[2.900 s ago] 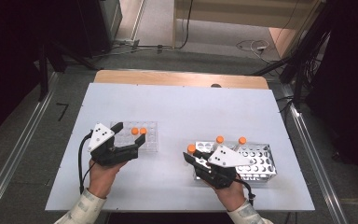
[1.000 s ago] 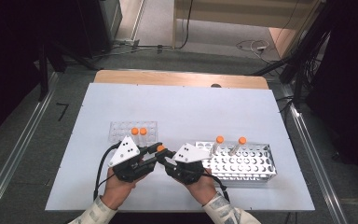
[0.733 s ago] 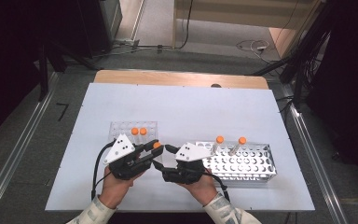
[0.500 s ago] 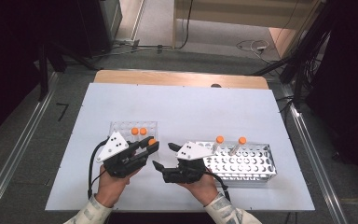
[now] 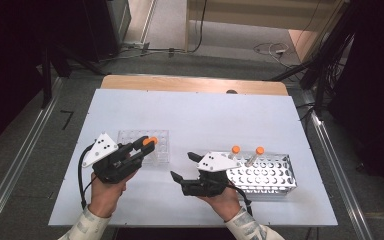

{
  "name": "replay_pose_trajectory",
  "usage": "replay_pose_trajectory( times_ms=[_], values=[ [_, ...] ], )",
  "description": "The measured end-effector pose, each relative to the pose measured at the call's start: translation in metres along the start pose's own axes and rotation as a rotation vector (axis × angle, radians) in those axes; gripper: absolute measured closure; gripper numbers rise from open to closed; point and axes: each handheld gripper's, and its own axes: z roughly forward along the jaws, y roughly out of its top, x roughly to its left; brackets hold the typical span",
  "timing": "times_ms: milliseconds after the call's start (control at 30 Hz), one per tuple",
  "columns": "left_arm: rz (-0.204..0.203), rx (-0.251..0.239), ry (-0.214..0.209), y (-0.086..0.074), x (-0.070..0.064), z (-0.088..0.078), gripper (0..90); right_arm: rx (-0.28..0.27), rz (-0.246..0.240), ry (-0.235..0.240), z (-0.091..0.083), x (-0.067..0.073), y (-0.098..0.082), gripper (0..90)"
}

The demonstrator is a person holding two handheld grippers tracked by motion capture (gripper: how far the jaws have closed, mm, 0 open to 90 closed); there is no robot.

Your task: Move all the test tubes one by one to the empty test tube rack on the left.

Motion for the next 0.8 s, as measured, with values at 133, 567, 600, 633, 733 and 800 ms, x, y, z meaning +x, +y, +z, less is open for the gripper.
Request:
replay_pose_trajectory(
  times_ms=[133,567,600,633,733,800],
  values=[
    [-0.014,-0.021,0.038,0.004,0.009,-0.006,69.3,-0.006,0.004,-0.007,-0.004,-0.002,-0.001,22.6],
    [0.008,-0.039,0.165,0.007,0.031,-0.013,69.3,-0.009,0.009,-0.017,-0.007,-0.005,-0.002,22.6],
    [0.012,-0.041,0.171,0.006,0.031,-0.012,69.3,-0.009,0.009,-0.018,-0.007,-0.006,-0.002,22.7],
    [0.018,-0.038,0.179,0.006,0.032,-0.011,69.3,-0.01,0.01,-0.019,-0.007,-0.006,-0.002,22.7],
    [0.028,-0.039,0.195,0.005,0.033,-0.008,69.3,-0.013,0.013,-0.019,-0.008,-0.006,-0.002,22.7],
    [0.036,-0.038,0.199,0.004,0.034,-0.006,69.3,-0.016,0.012,-0.021,-0.008,-0.006,-0.002,22.8]
  ],
)
